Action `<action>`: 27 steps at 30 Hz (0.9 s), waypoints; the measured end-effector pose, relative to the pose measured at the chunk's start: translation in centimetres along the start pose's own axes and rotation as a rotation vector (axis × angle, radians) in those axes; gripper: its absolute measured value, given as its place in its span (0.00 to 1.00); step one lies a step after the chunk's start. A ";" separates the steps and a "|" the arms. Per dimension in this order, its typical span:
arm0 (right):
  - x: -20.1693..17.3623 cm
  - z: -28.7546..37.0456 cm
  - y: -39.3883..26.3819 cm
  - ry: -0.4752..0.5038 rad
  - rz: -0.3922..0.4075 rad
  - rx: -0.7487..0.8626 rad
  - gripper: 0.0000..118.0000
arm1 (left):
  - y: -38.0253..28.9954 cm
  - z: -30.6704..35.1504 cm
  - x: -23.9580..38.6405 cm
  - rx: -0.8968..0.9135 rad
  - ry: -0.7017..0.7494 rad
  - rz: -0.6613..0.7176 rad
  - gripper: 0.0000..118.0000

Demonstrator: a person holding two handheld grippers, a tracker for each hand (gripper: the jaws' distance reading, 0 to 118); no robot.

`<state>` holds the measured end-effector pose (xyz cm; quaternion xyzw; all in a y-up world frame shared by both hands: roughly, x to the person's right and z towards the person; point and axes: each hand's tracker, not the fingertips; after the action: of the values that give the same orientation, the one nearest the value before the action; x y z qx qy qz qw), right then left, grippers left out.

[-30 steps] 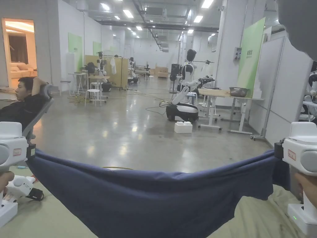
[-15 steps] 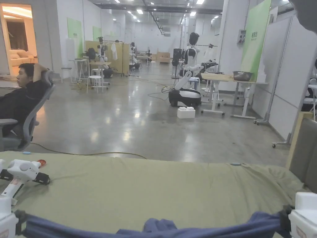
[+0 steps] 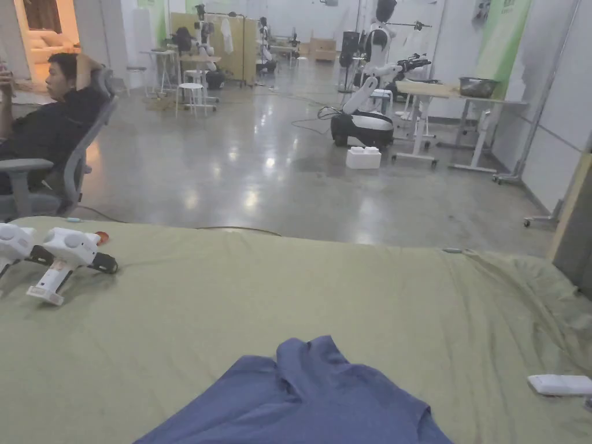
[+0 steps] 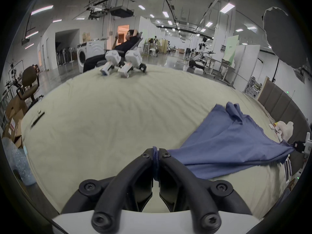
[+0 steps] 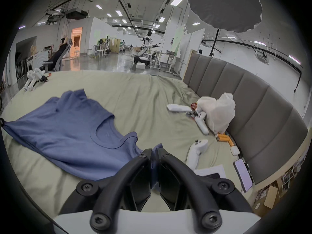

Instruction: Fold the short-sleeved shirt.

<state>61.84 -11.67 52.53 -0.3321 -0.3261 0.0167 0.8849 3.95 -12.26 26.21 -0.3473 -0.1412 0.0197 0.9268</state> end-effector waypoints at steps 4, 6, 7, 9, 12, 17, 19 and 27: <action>-0.5 -0.5 -1.7 0.012 -0.015 -0.019 0.06 | -1.0 -0.7 -0.3 -0.035 -0.004 -0.006 0.03; -1.0 0.0 -2.0 -0.001 -0.008 0.014 0.23 | -0.9 -0.6 0.0 -0.028 0.019 -0.028 0.17; -1.3 0.4 -1.8 -0.004 -0.001 0.044 0.47 | -0.6 -0.4 0.2 -0.017 0.058 -0.046 0.30; -2.1 1.5 -1.0 0.011 0.002 0.105 0.72 | 0.3 0.1 0.8 0.022 0.072 -0.060 0.52; -4.0 3.2 1.1 0.044 0.001 0.198 0.73 | 1.7 0.3 1.7 0.099 0.054 -0.092 0.64; -8.5 5.8 5.3 0.160 -0.077 0.342 0.73 | 4.4 2.6 7.3 0.245 -0.028 -0.181 0.62; -10.5 6.8 6.6 0.188 -0.100 0.394 0.72 | 4.6 2.6 8.9 0.315 -0.060 -0.214 0.57; -16.2 9.8 9.1 0.218 -0.138 0.548 0.02 | 4.8 4.4 15.6 0.523 -0.101 -0.260 0.01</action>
<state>45.04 -2.93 43.53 -0.0578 -0.2345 0.0083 0.9703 18.02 -3.71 30.10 -0.0743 -0.2206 -0.0464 0.9714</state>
